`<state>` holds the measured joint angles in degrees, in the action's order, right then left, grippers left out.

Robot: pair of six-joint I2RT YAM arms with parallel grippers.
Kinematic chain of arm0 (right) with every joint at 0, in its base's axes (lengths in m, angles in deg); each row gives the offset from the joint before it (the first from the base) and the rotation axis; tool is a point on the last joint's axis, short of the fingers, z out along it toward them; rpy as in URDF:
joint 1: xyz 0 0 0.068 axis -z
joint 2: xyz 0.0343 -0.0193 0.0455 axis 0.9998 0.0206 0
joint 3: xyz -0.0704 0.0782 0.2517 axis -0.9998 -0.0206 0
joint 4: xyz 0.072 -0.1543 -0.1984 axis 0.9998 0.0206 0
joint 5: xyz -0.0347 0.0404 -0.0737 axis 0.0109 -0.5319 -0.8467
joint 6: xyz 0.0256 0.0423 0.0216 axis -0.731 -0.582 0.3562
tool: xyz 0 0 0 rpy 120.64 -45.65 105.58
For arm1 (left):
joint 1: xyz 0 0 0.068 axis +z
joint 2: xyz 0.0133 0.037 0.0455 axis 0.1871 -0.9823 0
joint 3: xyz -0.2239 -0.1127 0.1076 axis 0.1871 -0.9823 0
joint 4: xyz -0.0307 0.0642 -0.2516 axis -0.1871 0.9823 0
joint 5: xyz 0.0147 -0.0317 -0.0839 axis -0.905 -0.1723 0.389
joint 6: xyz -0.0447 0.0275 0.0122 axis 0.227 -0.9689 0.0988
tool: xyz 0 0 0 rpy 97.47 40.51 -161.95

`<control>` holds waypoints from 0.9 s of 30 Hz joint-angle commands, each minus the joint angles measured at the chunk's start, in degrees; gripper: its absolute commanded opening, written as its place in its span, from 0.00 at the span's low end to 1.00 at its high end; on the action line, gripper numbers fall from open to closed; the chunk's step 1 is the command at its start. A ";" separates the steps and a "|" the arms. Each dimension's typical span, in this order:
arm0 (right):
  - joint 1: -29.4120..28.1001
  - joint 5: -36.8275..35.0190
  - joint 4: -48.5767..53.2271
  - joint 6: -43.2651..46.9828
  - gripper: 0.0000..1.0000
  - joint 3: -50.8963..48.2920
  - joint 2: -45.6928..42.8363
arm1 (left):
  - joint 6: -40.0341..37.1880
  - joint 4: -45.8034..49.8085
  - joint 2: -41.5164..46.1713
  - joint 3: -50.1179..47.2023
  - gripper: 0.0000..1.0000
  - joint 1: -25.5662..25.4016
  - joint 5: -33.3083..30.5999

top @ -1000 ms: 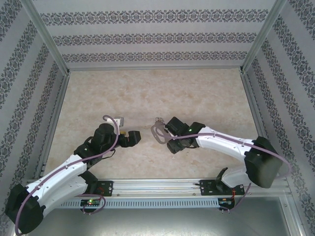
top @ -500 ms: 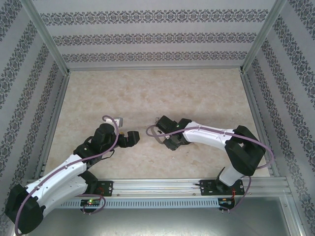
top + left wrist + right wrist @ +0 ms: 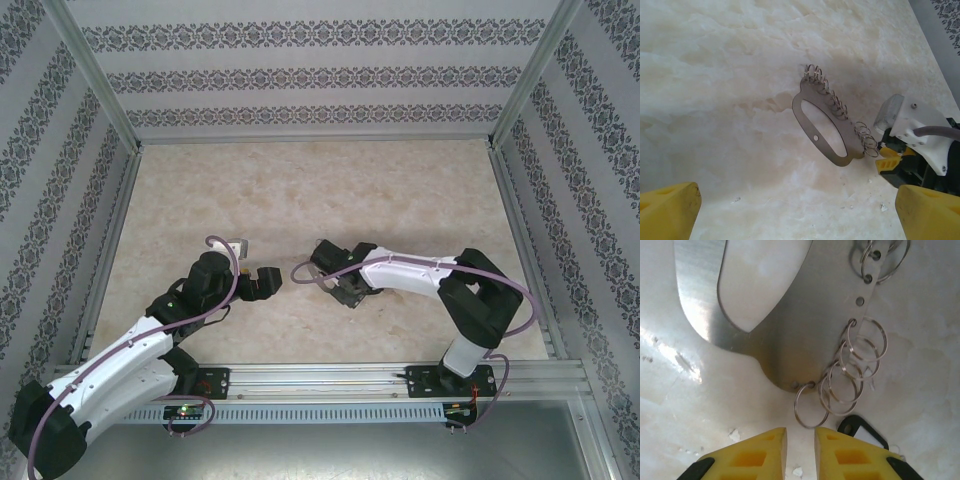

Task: Put the keys on the keyring

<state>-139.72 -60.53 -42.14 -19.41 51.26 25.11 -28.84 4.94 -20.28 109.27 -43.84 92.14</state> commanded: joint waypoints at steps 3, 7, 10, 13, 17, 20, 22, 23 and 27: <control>-0.69 -2.47 1.39 1.83 0.21 2.06 2.02 | -1.25 1.92 0.65 1.62 1.00 -0.56 -1.04; -0.70 -2.82 1.23 2.35 0.21 2.38 2.45 | -1.25 1.86 0.43 1.62 1.00 -0.47 -1.18; -0.70 -3.22 1.41 2.64 0.21 2.82 3.11 | -1.35 1.98 0.30 1.79 1.00 -0.43 -1.13; -0.66 -3.44 1.48 2.86 0.21 3.28 3.73 | -1.43 1.92 0.30 1.88 1.00 -0.43 -1.24; -0.68 -3.44 1.61 3.31 0.21 3.52 4.15 | -1.62 1.82 0.21 1.94 1.00 -0.43 -1.30; -0.66 -3.53 1.59 3.55 0.21 3.36 4.27 | -1.61 1.75 0.12 2.05 1.00 -0.43 -1.44; -0.65 -3.70 1.61 3.75 0.19 3.48 4.41 | -1.74 1.76 0.08 2.23 1.00 -0.44 -1.44; -0.70 -3.79 1.65 3.85 0.17 3.55 4.55 | -1.74 1.81 0.12 2.26 1.00 -0.43 -1.43; -0.70 -4.12 1.96 4.13 0.13 3.97 4.83 | -2.02 2.00 0.22 2.63 1.00 -0.43 -1.48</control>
<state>-139.72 -62.78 -41.71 -16.08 53.51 28.87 -29.21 5.14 -20.34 110.06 -43.84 91.26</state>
